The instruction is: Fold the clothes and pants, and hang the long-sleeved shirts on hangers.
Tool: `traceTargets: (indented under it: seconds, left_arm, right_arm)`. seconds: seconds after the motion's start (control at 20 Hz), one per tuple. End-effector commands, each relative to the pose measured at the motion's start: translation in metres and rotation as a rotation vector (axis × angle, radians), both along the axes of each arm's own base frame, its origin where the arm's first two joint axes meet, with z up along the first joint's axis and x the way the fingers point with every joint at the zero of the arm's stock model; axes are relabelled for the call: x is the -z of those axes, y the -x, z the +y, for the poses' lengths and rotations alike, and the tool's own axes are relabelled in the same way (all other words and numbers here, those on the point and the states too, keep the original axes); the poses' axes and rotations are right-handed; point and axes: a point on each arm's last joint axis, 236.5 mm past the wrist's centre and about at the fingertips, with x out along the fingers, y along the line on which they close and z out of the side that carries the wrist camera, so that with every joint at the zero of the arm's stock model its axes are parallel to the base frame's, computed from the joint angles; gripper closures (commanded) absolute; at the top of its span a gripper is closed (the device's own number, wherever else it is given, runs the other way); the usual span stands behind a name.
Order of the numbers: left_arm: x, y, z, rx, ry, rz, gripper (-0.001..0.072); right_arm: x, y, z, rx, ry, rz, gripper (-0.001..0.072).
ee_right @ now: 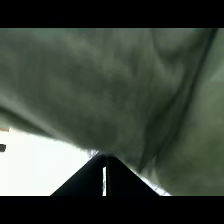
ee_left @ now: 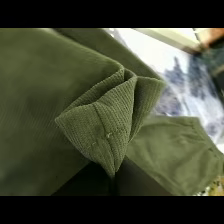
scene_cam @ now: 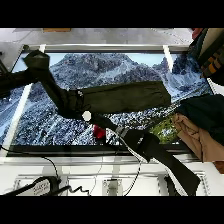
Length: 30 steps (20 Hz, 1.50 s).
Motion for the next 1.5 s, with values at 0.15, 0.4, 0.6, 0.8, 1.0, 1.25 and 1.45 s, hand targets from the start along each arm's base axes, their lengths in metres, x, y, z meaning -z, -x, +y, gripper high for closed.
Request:
traceTargets:
  seconds: [0.15, 0.4, 0.6, 0.8, 1.0, 1.25, 1.45]
  left_arm:
    - [0.020, -0.002, -0.069, 0.126, -0.030, 0.021, 0.0690]
    - [0.096, 0.017, -0.169, 0.357, -0.082, 0.166, 0.0689]
    - [0.147, 0.054, -0.249, 0.517, -0.071, 0.301, 0.0211]
    - [0.160, 0.086, -0.285, 0.609, -0.060, 0.373, 0.0008]
    - [0.134, 0.054, -0.230, 0.485, -0.021, 0.351, 0.0013]
    - [0.143, 0.021, -0.058, 0.211, -0.037, 0.432, 0.0013]
    - [0.177, 0.018, 0.021, 0.071, -0.051, 0.509, 0.0013]
  right_arm:
    - [-0.014, -0.039, -0.084, -0.108, 0.156, 0.048, 0.0681]
    - [-0.066, -0.084, -0.235, -0.142, 0.360, 0.052, 0.0681]
    - [-0.104, -0.105, -0.375, -0.036, 0.535, 0.075, 0.0681]
    - [-0.147, -0.122, -0.465, 0.124, 0.538, 0.063, 0.0681]
    - [-0.167, -0.120, -0.505, 0.191, 0.544, 0.059, 0.0681]
    - [-0.150, -0.116, -0.512, 0.161, 0.575, 0.075, 0.0681]
    - [-0.136, -0.114, -0.511, 0.148, 0.579, 0.099, 0.0681]
